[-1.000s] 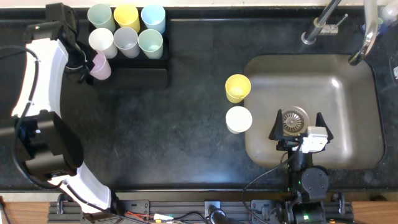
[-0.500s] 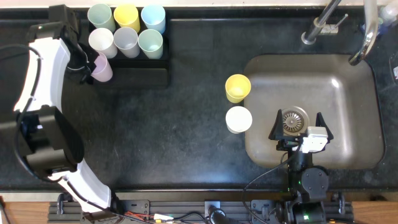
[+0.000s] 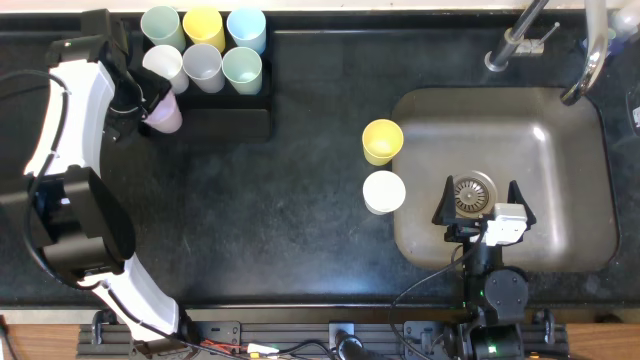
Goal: Store Cups
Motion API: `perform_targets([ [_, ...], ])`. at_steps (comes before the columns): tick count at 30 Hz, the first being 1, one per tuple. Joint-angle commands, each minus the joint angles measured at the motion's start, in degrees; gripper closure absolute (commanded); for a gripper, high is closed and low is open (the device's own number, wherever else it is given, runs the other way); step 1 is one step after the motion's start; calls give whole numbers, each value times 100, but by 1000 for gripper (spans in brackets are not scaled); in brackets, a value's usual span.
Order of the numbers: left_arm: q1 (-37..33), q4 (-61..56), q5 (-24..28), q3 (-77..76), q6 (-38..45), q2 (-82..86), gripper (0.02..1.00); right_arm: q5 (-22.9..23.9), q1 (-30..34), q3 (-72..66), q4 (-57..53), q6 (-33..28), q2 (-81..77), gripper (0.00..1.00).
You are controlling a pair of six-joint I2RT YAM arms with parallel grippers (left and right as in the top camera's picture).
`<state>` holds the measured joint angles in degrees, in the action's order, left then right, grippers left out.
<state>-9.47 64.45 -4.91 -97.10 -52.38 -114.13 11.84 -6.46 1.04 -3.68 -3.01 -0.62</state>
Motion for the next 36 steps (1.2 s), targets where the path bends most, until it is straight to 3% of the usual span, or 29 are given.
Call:
perform_targets([
  [1, 179, 57, 251, 72, -15, 496, 20, -20, 11, -76, 37, 4, 42, 3],
  [6, 1329, -122, 254, 70, 597, 1165, 20, -20, 11, -76, 37, 4, 42, 3],
  [10, 2970, -461, -610, 70, 651, 1257, 20, -20, 11, -76, 37, 4, 42, 3],
  [13, 4144, -876, -1484, 70, -210, 1152, 20, -20, 11, -76, 37, 4, 42, 3],
  [17, 5174, -1119, -1794, 70, -1145, 1047, 20, -20, 11, -76, 37, 4, 42, 3],
  [21, 5528, -1095, -1744, 70, -1703, 925, 20, -20, 11, -76, 37, 4, 42, 3],
  [36, 5578, -1307, -442, 70, -1711, 210, 20, -20, 11, -76, 37, 4, 42, 3],
])
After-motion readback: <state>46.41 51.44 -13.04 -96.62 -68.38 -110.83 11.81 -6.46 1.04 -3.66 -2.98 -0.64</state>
